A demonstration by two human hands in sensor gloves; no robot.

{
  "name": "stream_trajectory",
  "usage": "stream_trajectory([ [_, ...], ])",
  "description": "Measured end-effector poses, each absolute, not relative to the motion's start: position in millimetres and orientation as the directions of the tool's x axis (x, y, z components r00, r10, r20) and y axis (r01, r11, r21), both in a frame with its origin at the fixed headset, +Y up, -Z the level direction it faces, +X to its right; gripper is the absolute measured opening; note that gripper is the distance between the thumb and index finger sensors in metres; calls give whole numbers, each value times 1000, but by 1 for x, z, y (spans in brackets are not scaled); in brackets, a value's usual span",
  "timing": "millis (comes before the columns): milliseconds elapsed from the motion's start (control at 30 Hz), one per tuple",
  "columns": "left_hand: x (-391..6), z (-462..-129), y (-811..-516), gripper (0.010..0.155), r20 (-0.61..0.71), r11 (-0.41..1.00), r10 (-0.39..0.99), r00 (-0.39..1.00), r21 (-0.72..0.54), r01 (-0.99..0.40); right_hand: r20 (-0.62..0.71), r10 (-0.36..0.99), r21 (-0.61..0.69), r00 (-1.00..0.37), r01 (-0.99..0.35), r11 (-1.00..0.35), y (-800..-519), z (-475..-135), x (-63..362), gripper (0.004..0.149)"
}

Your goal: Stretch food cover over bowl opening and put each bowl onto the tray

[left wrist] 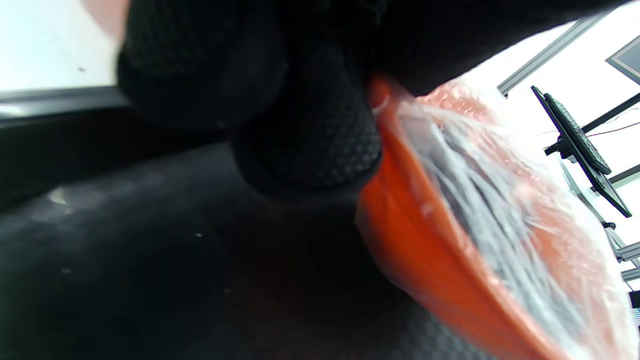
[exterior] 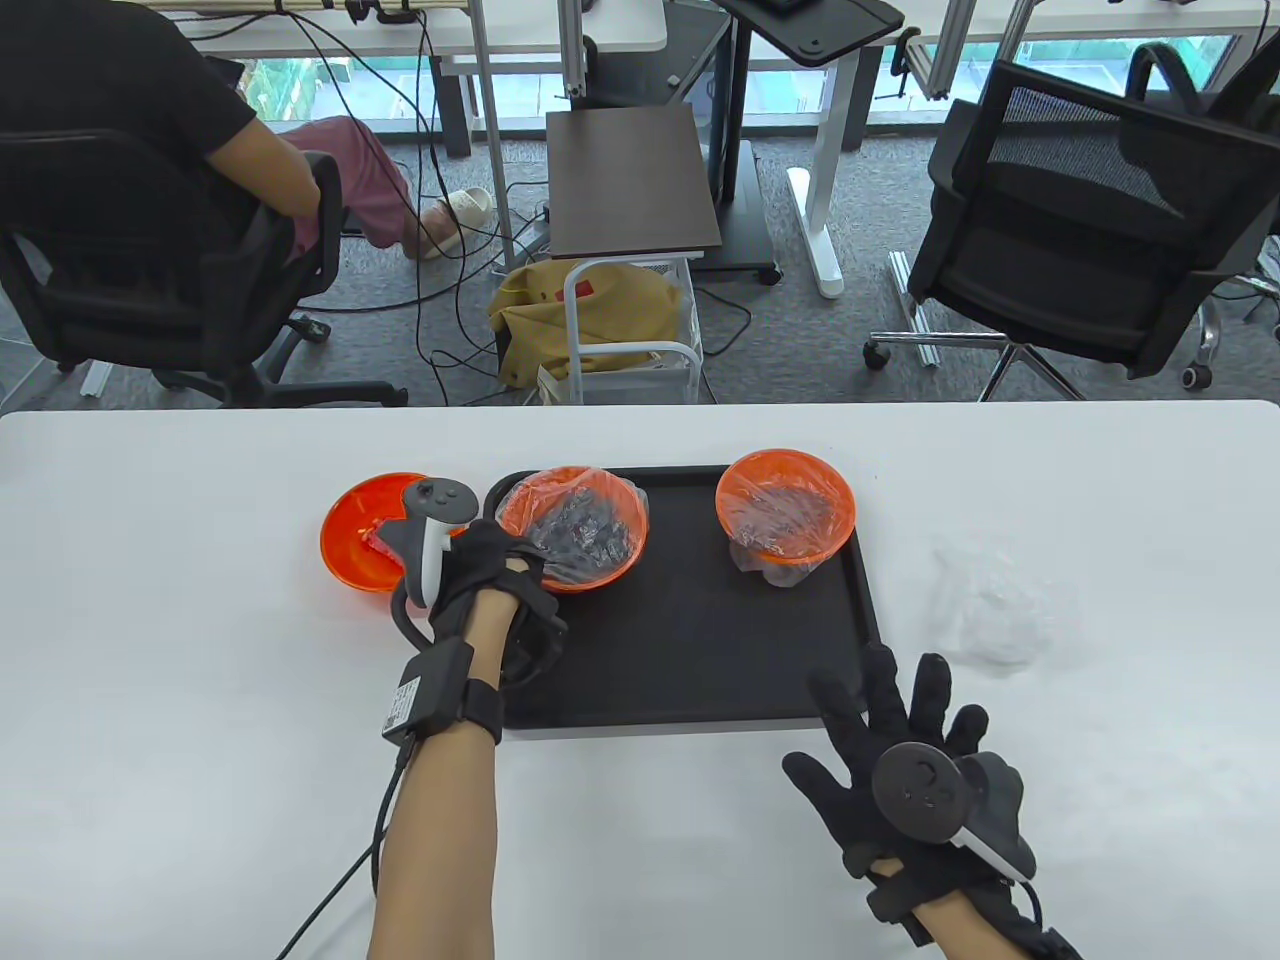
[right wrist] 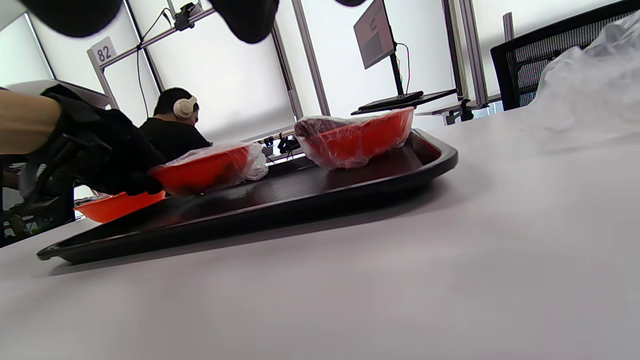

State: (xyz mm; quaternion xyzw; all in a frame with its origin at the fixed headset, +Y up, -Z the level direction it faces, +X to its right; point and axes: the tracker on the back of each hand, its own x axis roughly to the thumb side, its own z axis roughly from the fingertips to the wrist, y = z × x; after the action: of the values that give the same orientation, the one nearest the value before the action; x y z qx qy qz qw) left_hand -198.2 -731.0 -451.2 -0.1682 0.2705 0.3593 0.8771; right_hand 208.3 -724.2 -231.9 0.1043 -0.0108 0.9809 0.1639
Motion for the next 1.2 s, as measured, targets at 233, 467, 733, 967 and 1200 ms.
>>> stream_trajectory([
  [233, -197, -462, -734, 57, -602, 697, 514, 611, -121, -707, 194, 338, 36, -921, -337, -941, -726, -232, 211, 83],
  [467, -198, -461, -746, 57, -625, 676, 518, 583, -118, -727, 196, 361, 51, -912, -358, -932, -727, -232, 211, 82],
  [733, -200, -450, -739, 68, -637, 684, 532, 558, -65, -726, 195, 364, 70, -911, -358, -931, -727, -233, 210, 82],
  [967, -206, -419, -689, 69, -571, 658, 562, 599, -131, -742, 199, 378, 77, -904, -370, -926, -725, -233, 211, 82],
  [1200, -269, -385, -624, 65, -511, 815, 525, 681, 71, -575, 183, 405, 97, -896, -394, -914, -723, -232, 218, 82],
])
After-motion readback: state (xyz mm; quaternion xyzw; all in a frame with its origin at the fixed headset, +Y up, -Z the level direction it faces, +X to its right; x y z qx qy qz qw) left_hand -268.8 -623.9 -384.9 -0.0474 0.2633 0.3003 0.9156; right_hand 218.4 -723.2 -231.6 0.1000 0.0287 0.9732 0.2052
